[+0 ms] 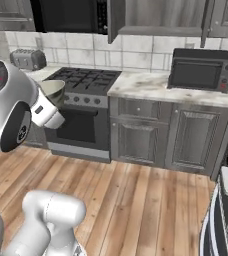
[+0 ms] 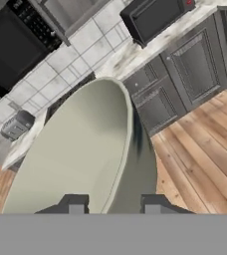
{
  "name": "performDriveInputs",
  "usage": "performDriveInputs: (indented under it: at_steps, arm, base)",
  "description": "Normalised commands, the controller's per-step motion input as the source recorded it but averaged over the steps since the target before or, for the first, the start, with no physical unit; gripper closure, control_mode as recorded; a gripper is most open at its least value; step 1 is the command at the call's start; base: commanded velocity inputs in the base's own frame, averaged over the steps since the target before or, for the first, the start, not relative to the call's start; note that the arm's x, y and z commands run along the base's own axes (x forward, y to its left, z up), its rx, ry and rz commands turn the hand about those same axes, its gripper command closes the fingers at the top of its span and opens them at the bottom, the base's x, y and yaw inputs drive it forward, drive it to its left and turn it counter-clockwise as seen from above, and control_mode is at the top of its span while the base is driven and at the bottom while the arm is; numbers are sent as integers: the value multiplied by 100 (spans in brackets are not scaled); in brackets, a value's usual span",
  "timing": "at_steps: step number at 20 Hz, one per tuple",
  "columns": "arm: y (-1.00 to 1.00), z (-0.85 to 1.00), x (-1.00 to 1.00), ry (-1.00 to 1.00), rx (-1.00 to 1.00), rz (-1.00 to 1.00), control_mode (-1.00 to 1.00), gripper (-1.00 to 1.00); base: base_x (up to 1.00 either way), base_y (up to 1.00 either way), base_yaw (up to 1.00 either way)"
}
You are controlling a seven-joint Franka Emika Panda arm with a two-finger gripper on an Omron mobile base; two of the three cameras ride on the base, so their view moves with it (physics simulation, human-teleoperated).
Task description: Take the smaller bowl and place it next to the appetizer plate on the dining counter , and place the larger bowl next to the plate with cooked food.
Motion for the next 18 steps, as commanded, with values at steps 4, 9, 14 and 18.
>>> performDriveInputs:
  at_steps: [4, 9, 14, 18]
  arm:
    - [0, 0, 0, 0, 0, 0, 100, 100]
    - [0, 0, 0, 0, 0, 0, 100, 100]
    - [0, 0, 0, 0, 0, 0, 100, 100]
    - [0, 0, 0, 0, 0, 0, 100, 100]
  base:
    - [-100, 54, 7]
    - [-100, 65, 9]
    - [-100, 65, 10]
    - [-100, 61, 9]
